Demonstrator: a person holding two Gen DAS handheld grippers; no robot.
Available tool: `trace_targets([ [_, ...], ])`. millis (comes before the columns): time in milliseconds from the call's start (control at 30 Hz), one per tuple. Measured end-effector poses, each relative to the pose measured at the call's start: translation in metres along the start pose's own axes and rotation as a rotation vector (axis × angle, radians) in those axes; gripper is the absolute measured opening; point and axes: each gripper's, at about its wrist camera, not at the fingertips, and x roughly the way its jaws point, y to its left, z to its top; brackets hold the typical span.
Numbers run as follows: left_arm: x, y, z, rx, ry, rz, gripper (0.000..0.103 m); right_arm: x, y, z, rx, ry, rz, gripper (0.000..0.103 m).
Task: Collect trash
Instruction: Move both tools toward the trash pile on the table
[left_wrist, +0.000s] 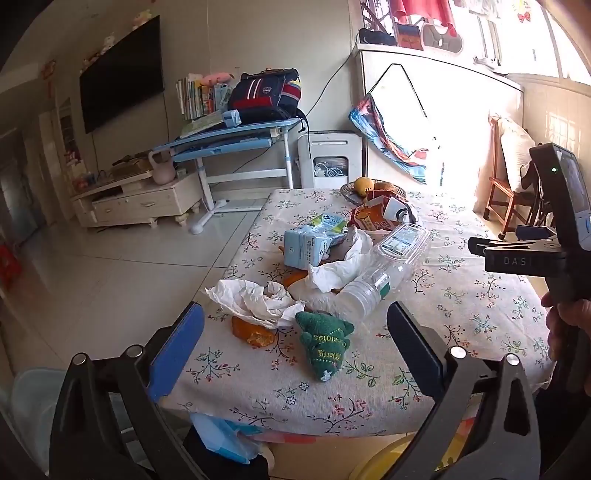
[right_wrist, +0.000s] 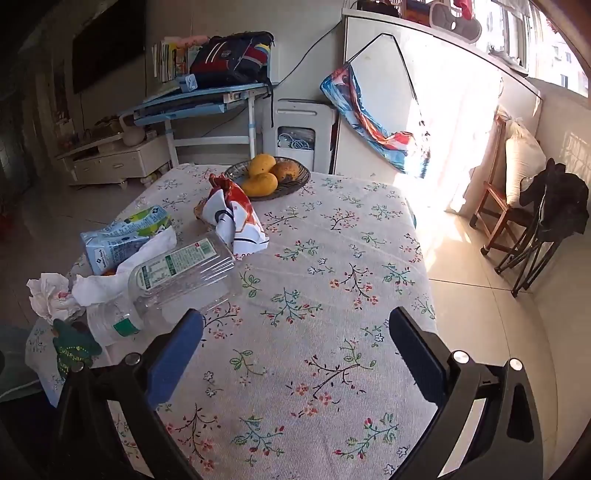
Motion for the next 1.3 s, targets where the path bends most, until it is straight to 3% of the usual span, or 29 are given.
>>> trace_targets([
  [167,-0.029,0.011,-0.011,-0.075,-0.028,-0.027,0.096,-0.052,0.012,-0.022,-0.013,-0.127,-0.07,0.097],
  [500,-0.055,-0.005,-0.029,-0.029,-0.033,-0.007,0.096,-0.104,0.028,-0.052,-0.038,-0.264,-0.022,0.097],
  [967,-0.051,-0.028,-0.03,0.03,-0.003,0.017,0.096,-0.109,0.029,-0.065,-0.009,-0.294,0.05,0.097],
  [1300,-0.049,-0.032,-0.03,0.043,0.002,0.021,0.096,-0.115,0.027,-0.061,-0.02,-0.282,0.05,0.097],
])
